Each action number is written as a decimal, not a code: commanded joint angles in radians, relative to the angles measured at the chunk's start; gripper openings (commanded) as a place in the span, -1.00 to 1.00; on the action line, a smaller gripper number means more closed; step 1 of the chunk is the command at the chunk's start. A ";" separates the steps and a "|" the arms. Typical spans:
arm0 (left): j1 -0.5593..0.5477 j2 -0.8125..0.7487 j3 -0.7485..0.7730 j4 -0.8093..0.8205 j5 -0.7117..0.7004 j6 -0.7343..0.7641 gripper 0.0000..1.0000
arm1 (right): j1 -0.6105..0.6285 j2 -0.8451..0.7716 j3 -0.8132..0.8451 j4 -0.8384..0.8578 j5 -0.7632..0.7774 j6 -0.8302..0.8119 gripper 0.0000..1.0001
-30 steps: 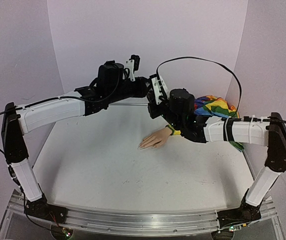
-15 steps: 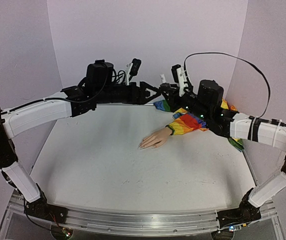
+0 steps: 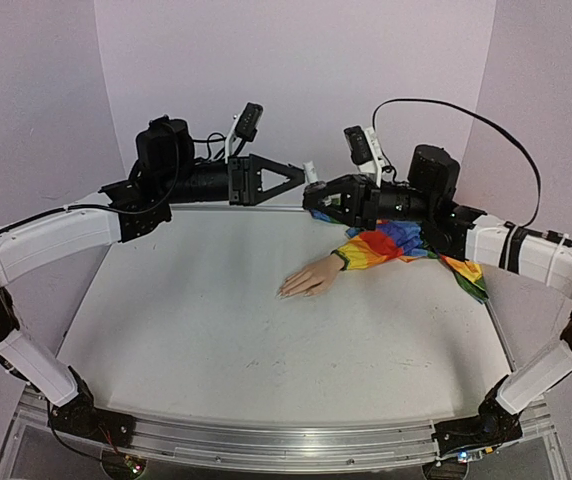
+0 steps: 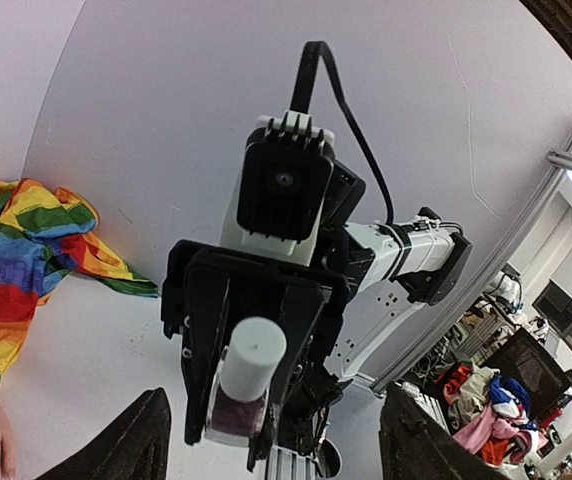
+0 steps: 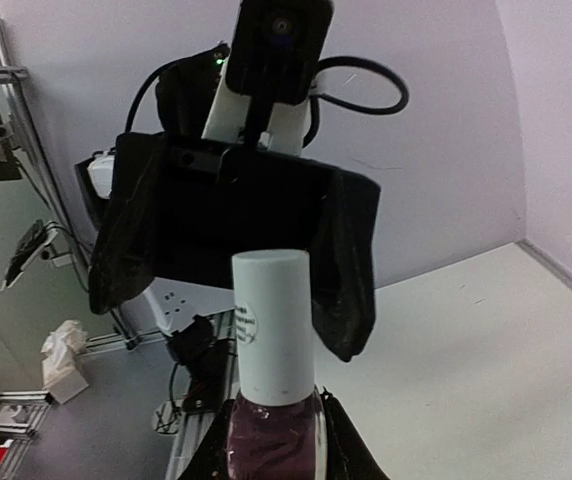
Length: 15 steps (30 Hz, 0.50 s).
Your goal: Paint the nails
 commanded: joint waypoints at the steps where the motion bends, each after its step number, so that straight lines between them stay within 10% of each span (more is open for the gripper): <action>1: 0.001 0.002 0.059 0.085 0.027 0.003 0.38 | 0.001 0.030 0.065 0.180 -0.187 0.143 -1.00; 15: -0.004 0.087 0.117 0.088 0.020 0.062 -0.61 | -0.024 0.114 0.091 0.257 -0.114 0.188 -1.00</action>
